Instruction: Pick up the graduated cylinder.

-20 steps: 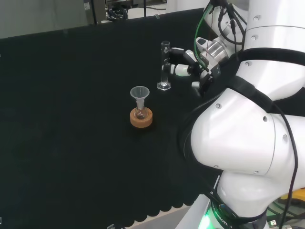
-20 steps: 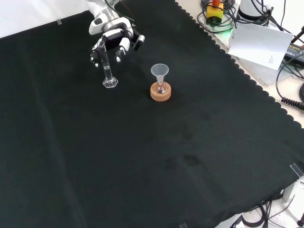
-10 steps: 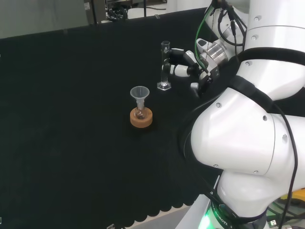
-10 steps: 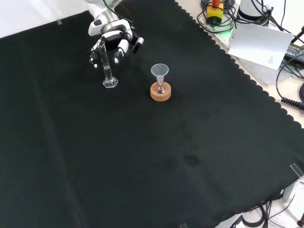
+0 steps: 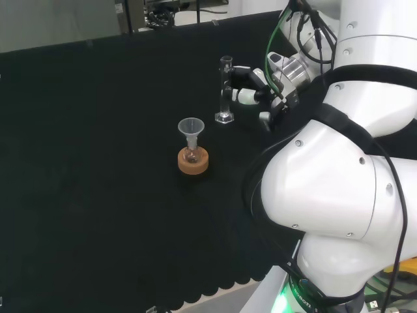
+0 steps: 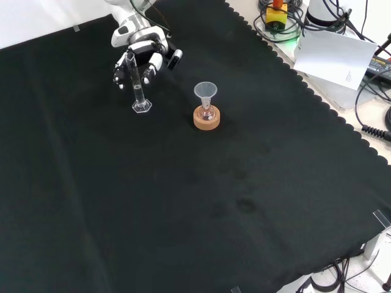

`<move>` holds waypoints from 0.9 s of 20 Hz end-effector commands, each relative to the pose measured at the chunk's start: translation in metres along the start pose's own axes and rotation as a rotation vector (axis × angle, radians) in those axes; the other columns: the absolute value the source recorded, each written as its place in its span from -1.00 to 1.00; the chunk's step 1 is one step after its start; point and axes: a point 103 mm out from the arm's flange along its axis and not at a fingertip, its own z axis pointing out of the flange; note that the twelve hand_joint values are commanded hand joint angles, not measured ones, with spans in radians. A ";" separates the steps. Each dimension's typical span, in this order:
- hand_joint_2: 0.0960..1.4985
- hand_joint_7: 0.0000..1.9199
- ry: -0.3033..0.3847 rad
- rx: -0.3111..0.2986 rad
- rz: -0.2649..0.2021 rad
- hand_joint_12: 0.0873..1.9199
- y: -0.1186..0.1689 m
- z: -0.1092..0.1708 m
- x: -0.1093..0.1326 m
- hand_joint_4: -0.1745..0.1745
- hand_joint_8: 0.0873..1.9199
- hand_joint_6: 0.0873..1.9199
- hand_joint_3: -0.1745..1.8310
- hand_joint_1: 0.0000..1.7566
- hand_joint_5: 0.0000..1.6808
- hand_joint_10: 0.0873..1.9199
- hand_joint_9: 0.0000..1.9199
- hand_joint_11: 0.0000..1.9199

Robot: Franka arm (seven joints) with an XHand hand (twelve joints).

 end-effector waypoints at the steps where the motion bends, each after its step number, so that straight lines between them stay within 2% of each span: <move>1: 0.31 -0.48 0.013 -0.009 -0.004 0.31 0.003 0.006 -0.005 -0.12 -0.46 -0.97 -1.00 0.28 -0.22 -0.55 -0.28 -0.60; 12: 0.31 -0.44 0.032 -0.013 -0.015 0.28 0.003 0.009 -0.008 -0.13 -0.47 -0.94 -1.00 0.30 -0.20 -0.56 -0.23 -0.55; 15: 0.31 -0.40 0.037 -0.012 -0.014 0.24 0.002 0.010 -0.010 -0.15 -0.49 -0.86 -1.00 0.31 -0.20 -0.61 -0.18 -0.49; 18: 0.31 -0.34 0.044 -0.018 -0.012 0.21 0.002 0.011 -0.012 -0.15 -0.50 -0.70 -1.00 0.32 -0.19 -0.67 -0.11 -0.43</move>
